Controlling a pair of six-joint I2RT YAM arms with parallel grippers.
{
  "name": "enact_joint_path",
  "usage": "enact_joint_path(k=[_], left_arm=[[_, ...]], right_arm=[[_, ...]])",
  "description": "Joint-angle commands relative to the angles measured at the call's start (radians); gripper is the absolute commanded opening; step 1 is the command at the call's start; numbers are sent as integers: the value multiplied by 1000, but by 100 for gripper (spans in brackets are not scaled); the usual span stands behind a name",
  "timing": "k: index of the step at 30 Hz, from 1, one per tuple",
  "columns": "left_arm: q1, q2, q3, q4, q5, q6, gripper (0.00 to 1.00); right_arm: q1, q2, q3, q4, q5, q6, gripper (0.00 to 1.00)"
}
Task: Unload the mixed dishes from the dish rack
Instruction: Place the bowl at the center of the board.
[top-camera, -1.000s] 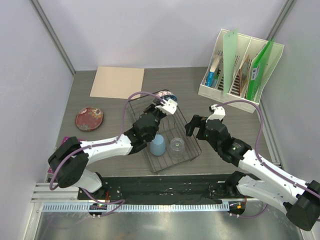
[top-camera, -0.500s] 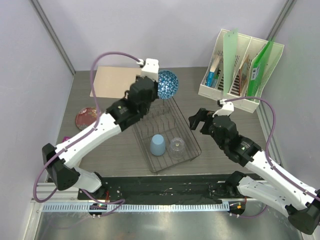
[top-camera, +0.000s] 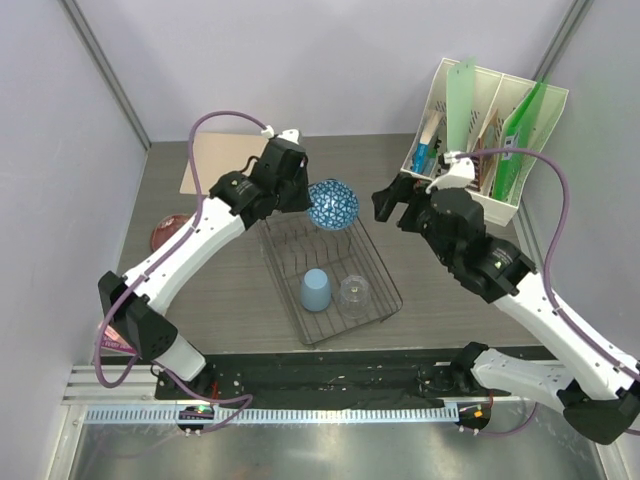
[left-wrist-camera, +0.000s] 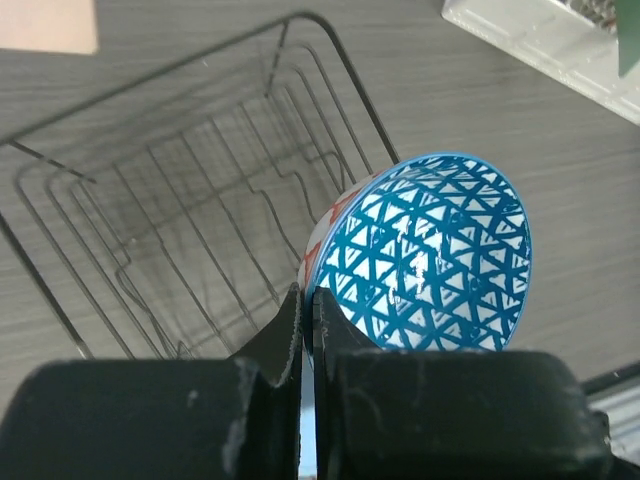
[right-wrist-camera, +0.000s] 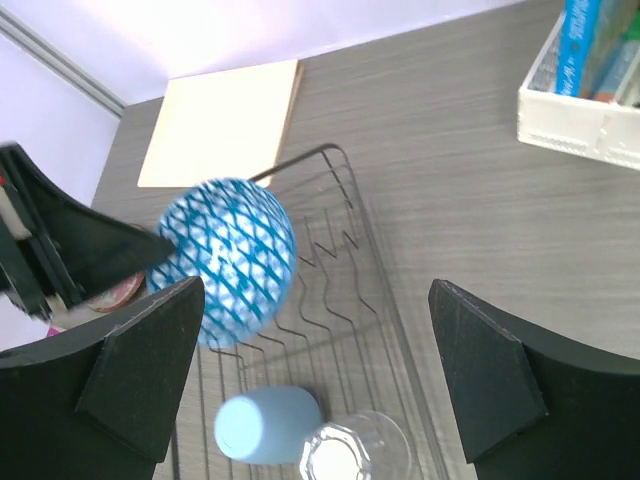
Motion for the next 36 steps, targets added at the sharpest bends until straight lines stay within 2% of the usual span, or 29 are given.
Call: enact_joint_path(k=[1, 11, 15, 18, 19, 21, 22, 24, 27, 28, 29, 33, 34, 35, 36], left_arm=[[-1, -47, 20, 28, 83, -66, 0], [-6, -112, -73, 88, 124, -81, 0], [-11, -127, -98, 113, 138, -86, 1], [-11, -144, -112, 119, 137, -86, 1], [-11, -149, -118, 123, 135, -84, 1], [-11, -155, -129, 130, 129, -83, 1], [-9, -161, -132, 130, 128, -83, 0], [-9, -167, -144, 133, 126, -80, 1], [-9, -175, -149, 137, 123, -78, 1], [-9, -179, -149, 137, 120, -77, 1], [-9, -179, -152, 137, 115, -75, 1], [-11, -186, -166, 153, 92, -68, 0], [-9, -187, -163, 148, 76, -64, 6], [-9, -181, -156, 133, 33, -60, 35], [-8, -179, -150, 124, 5, -52, 47]], right_arm=[[-1, 118, 99, -37, -36, -40, 100], [-1, 232, 109, 13, -102, -13, 100], [-2, 283, 122, 27, -149, -5, 95], [-7, 320, 142, 29, -183, -5, 81], [-8, 332, 145, 27, -205, 1, 73], [-14, 361, 151, 23, -234, 6, 65], [-19, 372, 156, 23, -267, 10, 56], [-21, 393, 161, 9, -288, 16, 46], [-24, 415, 162, -3, -299, 24, 25], [-24, 410, 156, -2, -292, 29, 6], [-24, 406, 155, -2, -280, 30, 1], [-27, 364, 153, -25, -208, 29, 1], [-27, 341, 158, -37, -176, 27, 1], [-31, 325, 162, -67, -123, 23, 1], [-36, 309, 168, -83, -99, 24, 1]])
